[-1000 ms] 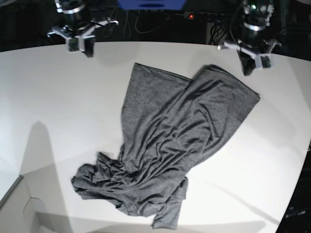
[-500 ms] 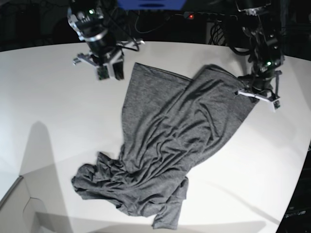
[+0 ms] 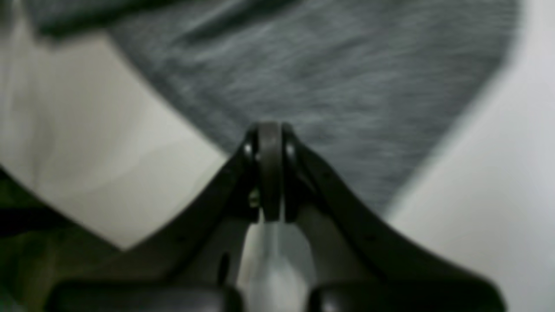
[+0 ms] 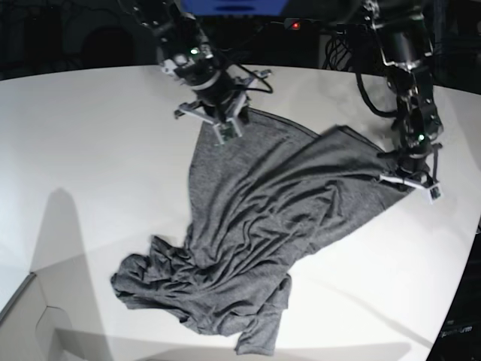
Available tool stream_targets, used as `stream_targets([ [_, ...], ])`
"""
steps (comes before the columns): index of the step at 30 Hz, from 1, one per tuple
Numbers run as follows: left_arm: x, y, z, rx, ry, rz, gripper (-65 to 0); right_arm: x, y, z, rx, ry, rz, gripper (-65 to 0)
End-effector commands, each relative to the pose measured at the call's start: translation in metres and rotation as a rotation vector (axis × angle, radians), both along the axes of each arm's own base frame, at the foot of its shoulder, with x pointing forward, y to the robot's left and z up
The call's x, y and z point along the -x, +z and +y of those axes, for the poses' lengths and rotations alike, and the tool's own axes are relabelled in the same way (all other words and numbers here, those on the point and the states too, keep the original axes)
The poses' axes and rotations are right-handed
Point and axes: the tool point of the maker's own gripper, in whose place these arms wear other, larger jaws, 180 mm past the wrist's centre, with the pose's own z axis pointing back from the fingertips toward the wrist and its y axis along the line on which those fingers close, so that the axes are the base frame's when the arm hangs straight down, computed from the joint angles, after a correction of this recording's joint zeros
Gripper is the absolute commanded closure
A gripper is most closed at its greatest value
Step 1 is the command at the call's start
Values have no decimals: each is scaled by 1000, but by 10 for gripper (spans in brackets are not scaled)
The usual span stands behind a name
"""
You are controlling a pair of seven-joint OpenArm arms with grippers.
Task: Layout the t-shirt on the table in an organized manner, then fold the t-shirt properly
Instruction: 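Lower both grippers toward the grey t-shirt's edges, then grasp the shirt with both grippers and pull it apart to spread it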
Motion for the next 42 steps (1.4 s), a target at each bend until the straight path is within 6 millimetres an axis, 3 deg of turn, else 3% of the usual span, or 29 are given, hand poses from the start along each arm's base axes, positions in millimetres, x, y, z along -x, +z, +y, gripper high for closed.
stream_targets([
  [1,4,-15,-4,10,-13,85,-1,-9,9,10,-27,4,-36,0],
  [7,-42,-13,3,-24,-26,49,-1,-9,-23,29,-9,41,17,0],
  [12,-78,6,23,-39,21,-14,-1,3,-38,43,-30,44,54,0],
  [15,-97,25,35,-54,40,-59,-1,29,-47,77,-43,132,101,0],
  [18,-115,46,36,-45,48,-104,-1,50,-42,108,-56,238,99,0],
  [23,-133,95,46,-95,40,-225,-1,30,-13,90,-110,169,-9,0],
  [26,-129,111,48,-116,36,-275,-1,19,12,85,-161,139,-102,0],
  [31,-115,140,39,-58,15,-370,-1,16,15,68,-132,150,-136,0],
  [34,-100,141,15,50,-34,-352,-1,15,13,60,-112,158,-144,0],
  [37,-76,139,-22,159,-111,-333,-1,8,22,53,-109,153,-175,0],
  [42,-37,141,-108,301,-246,-328,-1,-22,29,7,-60,47,-224,0],
])
